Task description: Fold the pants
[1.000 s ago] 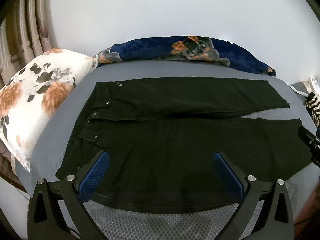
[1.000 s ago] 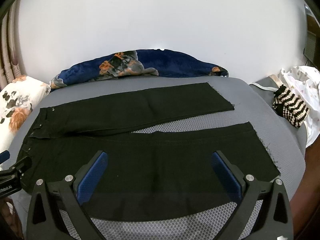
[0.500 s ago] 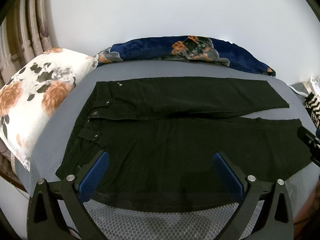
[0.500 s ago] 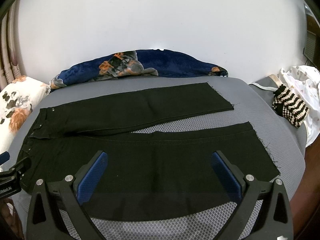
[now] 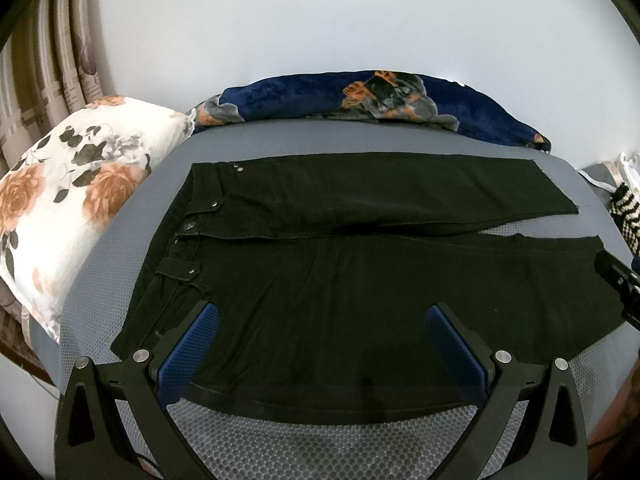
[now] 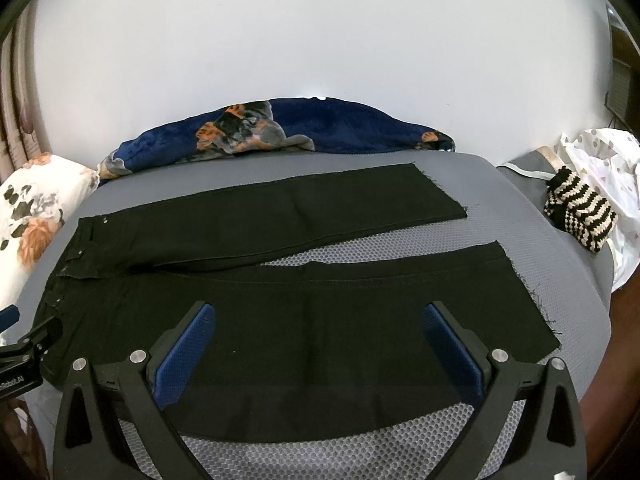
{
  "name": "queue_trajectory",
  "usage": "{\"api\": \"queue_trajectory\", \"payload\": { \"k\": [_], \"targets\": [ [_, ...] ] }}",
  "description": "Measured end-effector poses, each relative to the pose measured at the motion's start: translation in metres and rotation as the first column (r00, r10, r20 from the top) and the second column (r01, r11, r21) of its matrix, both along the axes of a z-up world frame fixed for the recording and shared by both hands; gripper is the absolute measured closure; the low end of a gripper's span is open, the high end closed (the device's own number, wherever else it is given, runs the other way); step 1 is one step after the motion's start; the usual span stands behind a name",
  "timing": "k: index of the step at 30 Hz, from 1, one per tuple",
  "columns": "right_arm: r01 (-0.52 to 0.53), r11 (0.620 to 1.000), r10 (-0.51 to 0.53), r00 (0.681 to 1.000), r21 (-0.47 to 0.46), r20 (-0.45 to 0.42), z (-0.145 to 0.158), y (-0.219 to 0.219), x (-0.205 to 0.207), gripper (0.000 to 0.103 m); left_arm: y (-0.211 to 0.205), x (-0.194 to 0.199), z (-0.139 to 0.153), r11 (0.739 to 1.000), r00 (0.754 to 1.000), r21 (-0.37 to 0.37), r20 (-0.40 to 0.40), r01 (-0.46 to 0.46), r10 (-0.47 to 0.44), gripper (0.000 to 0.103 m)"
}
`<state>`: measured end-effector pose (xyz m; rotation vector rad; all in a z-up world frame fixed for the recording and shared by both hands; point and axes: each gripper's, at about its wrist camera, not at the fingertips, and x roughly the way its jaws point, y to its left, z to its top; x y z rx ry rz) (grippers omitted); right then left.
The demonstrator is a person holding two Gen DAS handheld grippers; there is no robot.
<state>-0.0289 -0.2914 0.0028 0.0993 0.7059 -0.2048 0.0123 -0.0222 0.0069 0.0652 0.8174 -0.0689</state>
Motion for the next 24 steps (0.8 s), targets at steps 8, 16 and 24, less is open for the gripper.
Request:
{"api": "queue_trajectory", "payload": {
  "k": [8,16,24],
  "targets": [
    [0.009,1.0,-0.009,1.0,0.016,-0.006,-0.003,-0.002,0.002,0.0,0.001,-0.001,0.0,1.0,1.0,-0.002,-0.002,0.0,0.0,0.0],
    [0.008,0.997,-0.005,0.999,0.073,-0.041,-0.013,-0.004,0.009,0.0,0.009,0.007,-0.002,1.0,1.0,-0.028,-0.021,-0.007,0.006,0.0],
    [-0.077,0.991,0.081,0.996,0.109,-0.034,-0.005,0.008,0.028,0.0,0.041,0.043,0.009,0.997,0.999,-0.071,-0.026,-0.032,0.03,0.0]
  ]
}}
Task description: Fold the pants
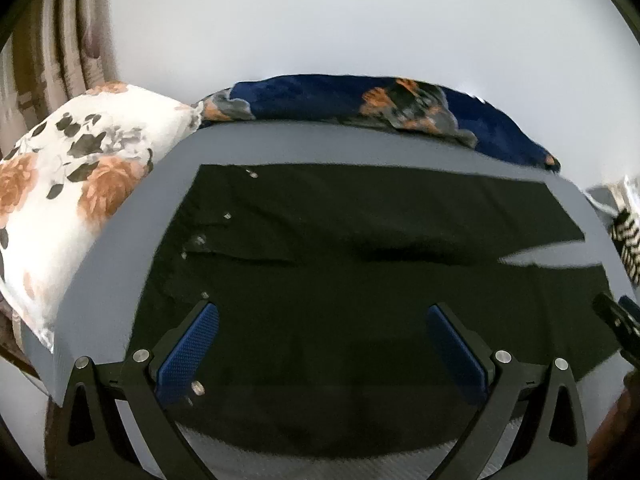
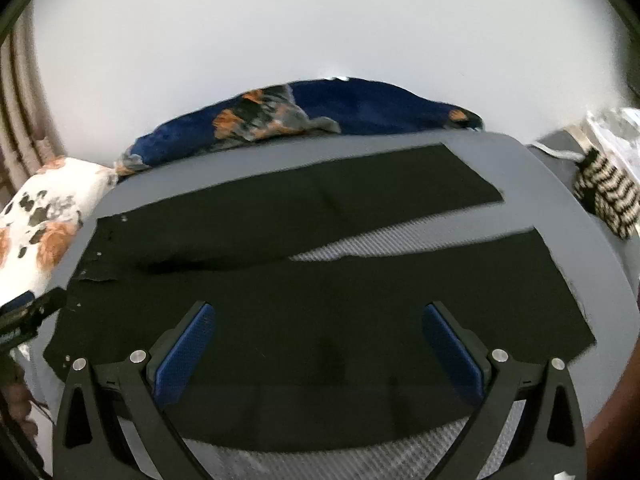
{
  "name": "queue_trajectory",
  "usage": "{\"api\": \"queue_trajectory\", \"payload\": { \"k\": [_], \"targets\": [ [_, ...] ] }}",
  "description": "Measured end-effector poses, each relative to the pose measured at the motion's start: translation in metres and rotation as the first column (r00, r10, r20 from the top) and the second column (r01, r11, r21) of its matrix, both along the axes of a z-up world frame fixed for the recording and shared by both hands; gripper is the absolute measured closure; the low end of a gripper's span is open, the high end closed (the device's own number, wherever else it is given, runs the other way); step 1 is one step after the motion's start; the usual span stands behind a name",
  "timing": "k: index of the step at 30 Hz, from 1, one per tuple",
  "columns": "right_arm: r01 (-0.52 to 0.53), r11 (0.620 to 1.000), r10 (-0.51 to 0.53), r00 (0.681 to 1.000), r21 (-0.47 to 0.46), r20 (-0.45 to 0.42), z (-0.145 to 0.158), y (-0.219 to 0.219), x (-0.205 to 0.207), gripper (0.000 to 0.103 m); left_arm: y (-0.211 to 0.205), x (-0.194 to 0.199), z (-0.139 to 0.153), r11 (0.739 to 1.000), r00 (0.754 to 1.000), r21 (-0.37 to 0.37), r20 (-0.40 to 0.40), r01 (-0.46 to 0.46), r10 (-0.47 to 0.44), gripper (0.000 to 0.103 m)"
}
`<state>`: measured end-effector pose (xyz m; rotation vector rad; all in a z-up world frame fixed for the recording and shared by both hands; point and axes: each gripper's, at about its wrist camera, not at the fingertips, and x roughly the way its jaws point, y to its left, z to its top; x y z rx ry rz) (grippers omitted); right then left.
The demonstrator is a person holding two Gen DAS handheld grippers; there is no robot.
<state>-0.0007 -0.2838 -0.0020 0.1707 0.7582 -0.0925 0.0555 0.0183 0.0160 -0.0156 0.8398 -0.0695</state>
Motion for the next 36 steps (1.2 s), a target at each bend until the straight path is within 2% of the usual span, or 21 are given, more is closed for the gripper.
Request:
{"api": "queue_trajectory", "payload": {
  "k": [4,10,13,15,18,20,24,27,30,32,34,36],
  "targets": [
    [-0.064,0.998,0.064,0.998,0.013,0.016,0.014,0.009,0.026,0.0,0.038,0.025,0.009,0.999,0.999,-0.039,0.029,-0.038,0.039,0.0],
    [-0.088,0.987,0.095,0.995,0.133,-0.044,0.012,0.016,0.078,0.0,0.092,0.059,0.018,0.99,0.997,-0.136,0.08,0.028,-0.018,0.0],
    [-0.093,0.984,0.104,0.993,0.153,-0.061,0.008,0.021,0.103,0.0,0.113,0.081,0.018,0.983,0.995,-0.172,0.088,0.059,-0.044,0.0],
    [-0.098,0.983,0.111,0.991,0.152,-0.078,0.006,0.028,0.123,0.0,0.125,0.099,0.015,0.98,0.996,-0.191,0.081,0.06,-0.045,0.0],
    [-0.108,0.983,0.122,0.989,0.148,-0.088,0.003,0.036,0.147,0.0,0.146,0.133,0.007,0.959,0.999,-0.281,0.017,0.033,-0.029,0.0],
    [-0.113,0.984,0.127,0.987,0.135,-0.097,0.0,0.041,0.161,0.0,0.16,0.158,-0.002,0.933,0.999,-0.359,-0.038,0.005,-0.02,0.001],
    [-0.125,0.986,0.138,0.982,0.109,-0.126,-0.009,0.052,0.191,0.0,0.181,0.192,-0.019,0.894,0.995,-0.447,-0.099,-0.039,-0.006,0.001],
    [-0.139,0.985,0.154,0.976,0.106,-0.151,-0.018,0.065,0.215,0.0,0.198,0.216,-0.033,0.844,0.99,-0.534,-0.139,-0.055,-0.024,0.003],
    [-0.156,0.983,0.172,0.97,0.101,-0.17,-0.025,0.076,0.232,0.0,0.213,0.237,-0.05,0.782,0.981,-0.617,-0.191,-0.085,-0.044,0.01],
    [-0.17,0.981,0.184,0.967,0.092,-0.176,-0.029,0.085,0.242,0.0,0.22,0.249,-0.06,0.739,0.974,-0.668,-0.217,-0.093,-0.073,0.026],
    [-0.184,0.979,0.197,0.964,0.085,-0.18,-0.033,0.094,0.252,0.0,0.226,0.26,-0.069,0.698,0.965,-0.709,-0.239,-0.1,-0.104,0.03],
    [-0.2,0.977,0.211,0.96,0.078,-0.183,-0.037,0.103,0.263,0.0,0.227,0.265,-0.074,0.686,0.962,-0.721,-0.246,-0.099,-0.119,0.032]
  ]
}}
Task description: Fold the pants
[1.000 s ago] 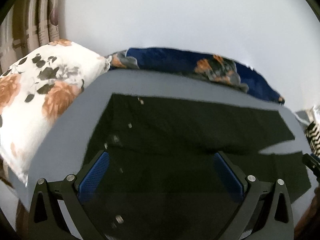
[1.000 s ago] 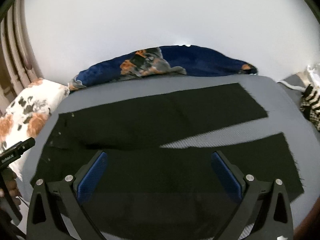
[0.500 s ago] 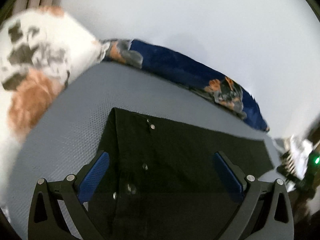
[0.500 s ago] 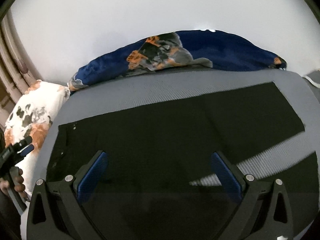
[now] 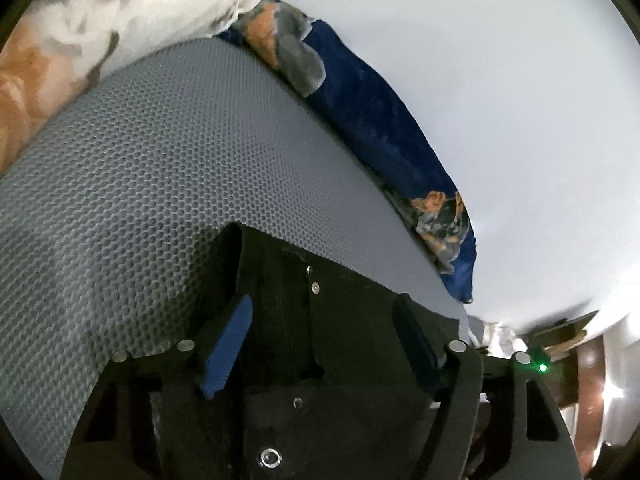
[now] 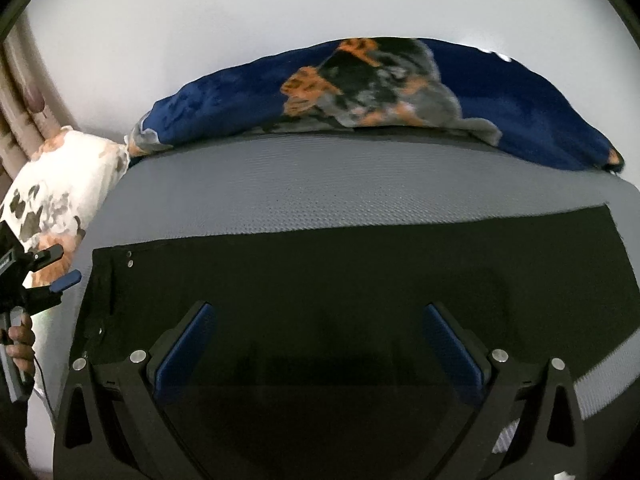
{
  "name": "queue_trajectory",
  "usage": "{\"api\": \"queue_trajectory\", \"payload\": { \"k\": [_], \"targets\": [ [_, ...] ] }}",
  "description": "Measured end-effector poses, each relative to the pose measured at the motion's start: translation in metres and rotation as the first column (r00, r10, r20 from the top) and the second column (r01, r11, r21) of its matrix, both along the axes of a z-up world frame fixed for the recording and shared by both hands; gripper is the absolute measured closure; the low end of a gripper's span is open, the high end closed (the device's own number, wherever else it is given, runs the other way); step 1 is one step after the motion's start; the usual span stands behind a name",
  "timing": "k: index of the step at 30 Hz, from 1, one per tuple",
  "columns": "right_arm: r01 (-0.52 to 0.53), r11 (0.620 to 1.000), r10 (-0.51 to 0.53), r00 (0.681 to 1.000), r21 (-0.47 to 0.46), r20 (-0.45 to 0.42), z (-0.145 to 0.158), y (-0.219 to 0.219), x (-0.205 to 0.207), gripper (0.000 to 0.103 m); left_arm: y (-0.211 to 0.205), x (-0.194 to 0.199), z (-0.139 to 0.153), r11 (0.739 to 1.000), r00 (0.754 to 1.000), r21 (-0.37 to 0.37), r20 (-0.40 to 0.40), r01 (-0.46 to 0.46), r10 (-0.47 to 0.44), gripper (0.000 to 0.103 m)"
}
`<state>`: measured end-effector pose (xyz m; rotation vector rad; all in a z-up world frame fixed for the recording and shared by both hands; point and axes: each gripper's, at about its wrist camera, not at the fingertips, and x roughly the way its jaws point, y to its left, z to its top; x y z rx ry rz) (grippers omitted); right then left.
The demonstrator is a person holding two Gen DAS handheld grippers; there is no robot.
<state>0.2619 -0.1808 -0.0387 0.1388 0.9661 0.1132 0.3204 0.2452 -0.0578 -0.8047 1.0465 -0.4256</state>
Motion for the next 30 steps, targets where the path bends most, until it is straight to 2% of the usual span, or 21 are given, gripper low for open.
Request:
{"api": "queue_trajectory", "payload": {
  "k": [2,7,10,12,14,16,18,20,23,25,27,28,29,30],
  "targets": [
    [-0.012,1.0,0.012,1.0,-0.005,-0.002,-0.002,0.007,0.007,0.0,0.001,0.009,-0.007,1.0,1.0,-0.024,-0.017,0.017,-0.018,0.034],
    [-0.036,0.999,0.036,0.999,-0.006,-0.019,-0.01,0.02,0.028,0.0,0.013,0.023,-0.022,0.999,0.998,-0.029,-0.056,-0.02,0.018,0.034],
    [-0.044,0.999,0.044,0.999,-0.005,-0.025,-0.015,0.023,0.038,0.0,0.015,0.028,-0.028,0.999,0.998,-0.038,-0.062,-0.01,0.008,0.034],
    [-0.048,0.999,0.048,0.998,-0.005,-0.028,-0.018,0.023,0.044,0.0,0.011,0.034,-0.031,0.999,0.997,-0.05,-0.072,0.015,-0.019,0.038],
    [-0.054,0.999,0.054,0.998,-0.004,-0.03,-0.02,0.022,0.051,0.0,0.005,0.039,-0.033,0.998,0.996,-0.056,-0.083,0.034,-0.039,0.048],
    [-0.064,0.998,0.064,0.998,-0.006,-0.026,-0.022,0.022,0.059,0.0,0.001,0.041,-0.034,0.998,0.995,-0.049,-0.086,0.049,-0.053,0.052],
    [-0.091,0.996,0.091,0.996,-0.007,-0.02,-0.023,0.02,0.067,0.0,-0.004,0.045,-0.035,0.997,0.993,-0.046,-0.091,0.068,-0.072,0.061],
    [-0.144,0.989,0.144,0.989,0.012,-0.021,-0.026,0.019,0.078,0.0,-0.009,0.05,-0.038,0.995,0.991,-0.057,-0.103,0.079,-0.085,0.064],
    [-0.309,0.947,0.314,0.948,0.084,-0.053,-0.036,0.019,0.1,0.0,-0.02,0.059,-0.044,0.995,0.989,-0.041,-0.111,0.092,-0.096,0.064],
    [-0.431,0.896,0.439,0.895,0.108,-0.073,-0.04,0.021,0.113,0.0,-0.024,0.062,-0.044,0.996,0.99,-0.029,-0.103,0.089,-0.091,0.064],
    [-0.508,0.856,0.515,0.853,0.099,-0.079,-0.041,0.023,0.12,0.0,-0.025,0.061,-0.044,0.997,0.992,-0.031,-0.099,0.076,-0.079,0.064],
    [-0.545,0.833,0.552,0.83,0.091,-0.08,-0.041,0.023,0.123,0.0,-0.024,0.059,-0.043,0.997,0.993,-0.024,-0.09,0.072,-0.073,0.067],
    [-0.574,0.814,0.58,0.81,0.083,-0.082,-0.04,0.024,0.125,0.0,-0.025,0.057,-0.041,0.998,0.995,0.0,-0.073,0.064,-0.064,0.079],
    [-0.606,0.792,0.611,0.787,0.079,-0.086,-0.039,0.024,0.128,0.0,-0.026,0.054,-0.038,0.998,0.997,0.027,-0.059,0.06,-0.058,0.086]
  ]
}}
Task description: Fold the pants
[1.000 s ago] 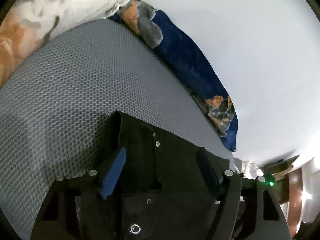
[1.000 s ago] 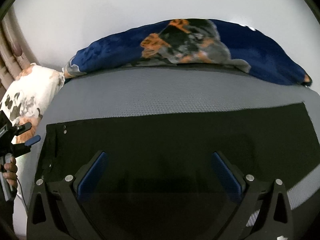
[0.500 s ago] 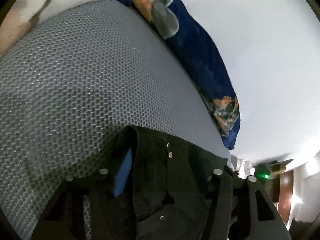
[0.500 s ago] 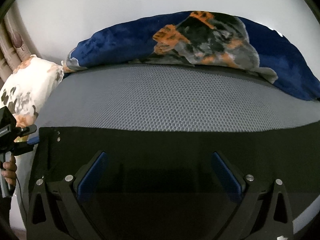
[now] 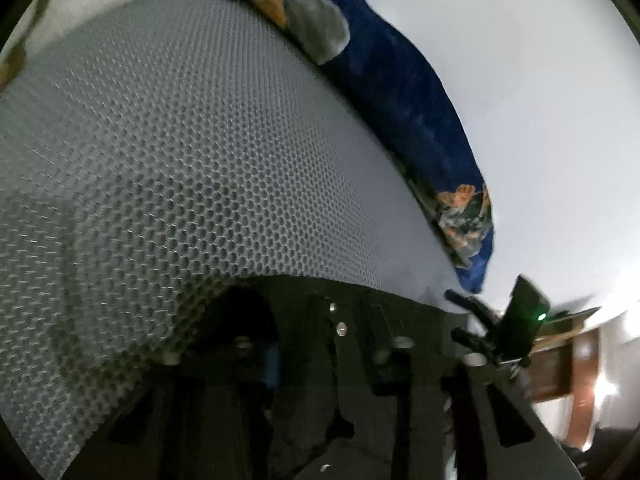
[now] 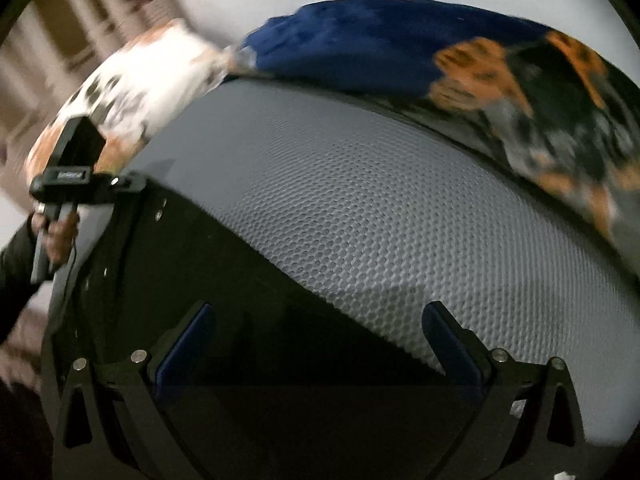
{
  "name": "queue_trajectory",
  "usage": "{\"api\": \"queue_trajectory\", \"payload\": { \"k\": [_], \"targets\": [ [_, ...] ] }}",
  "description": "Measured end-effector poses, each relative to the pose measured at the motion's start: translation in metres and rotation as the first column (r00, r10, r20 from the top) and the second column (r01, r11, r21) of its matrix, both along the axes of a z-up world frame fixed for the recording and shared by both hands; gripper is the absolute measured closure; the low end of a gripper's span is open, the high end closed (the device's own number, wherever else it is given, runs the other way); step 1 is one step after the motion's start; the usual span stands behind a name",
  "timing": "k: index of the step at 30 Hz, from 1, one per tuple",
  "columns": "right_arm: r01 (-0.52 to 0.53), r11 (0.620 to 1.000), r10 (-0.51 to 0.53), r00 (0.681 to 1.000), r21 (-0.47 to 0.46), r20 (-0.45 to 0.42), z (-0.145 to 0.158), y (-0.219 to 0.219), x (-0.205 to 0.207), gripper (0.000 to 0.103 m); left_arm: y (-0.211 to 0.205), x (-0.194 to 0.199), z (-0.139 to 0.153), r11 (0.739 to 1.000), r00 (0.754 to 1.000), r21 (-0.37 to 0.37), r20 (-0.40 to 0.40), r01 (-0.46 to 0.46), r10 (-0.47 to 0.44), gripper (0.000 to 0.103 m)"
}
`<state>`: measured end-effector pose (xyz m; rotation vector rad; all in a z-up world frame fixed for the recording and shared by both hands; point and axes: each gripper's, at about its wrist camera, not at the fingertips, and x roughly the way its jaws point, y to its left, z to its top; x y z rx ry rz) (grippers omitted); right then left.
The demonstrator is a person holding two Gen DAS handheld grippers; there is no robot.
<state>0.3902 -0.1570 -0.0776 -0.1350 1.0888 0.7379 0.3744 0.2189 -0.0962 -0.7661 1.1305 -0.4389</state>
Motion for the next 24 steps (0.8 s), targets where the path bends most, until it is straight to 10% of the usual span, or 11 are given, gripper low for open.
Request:
{"api": "queue_trajectory", "payload": {
  "k": [11,24],
  "targets": [
    [-0.26,0.965,0.261,0.958,0.028,-0.116,-0.01,0.007,0.018,0.017,-0.012,-0.057,0.078,1.0,0.961,-0.019,0.275,0.015,-0.01,0.095],
    [-0.383,0.924,0.374,0.908,-0.011,-0.187,-0.023,-0.038,0.012,0.067,-0.016,-0.082,0.105,0.999,0.954,0.032,0.3,0.002,-0.012,0.095]
  ]
}}
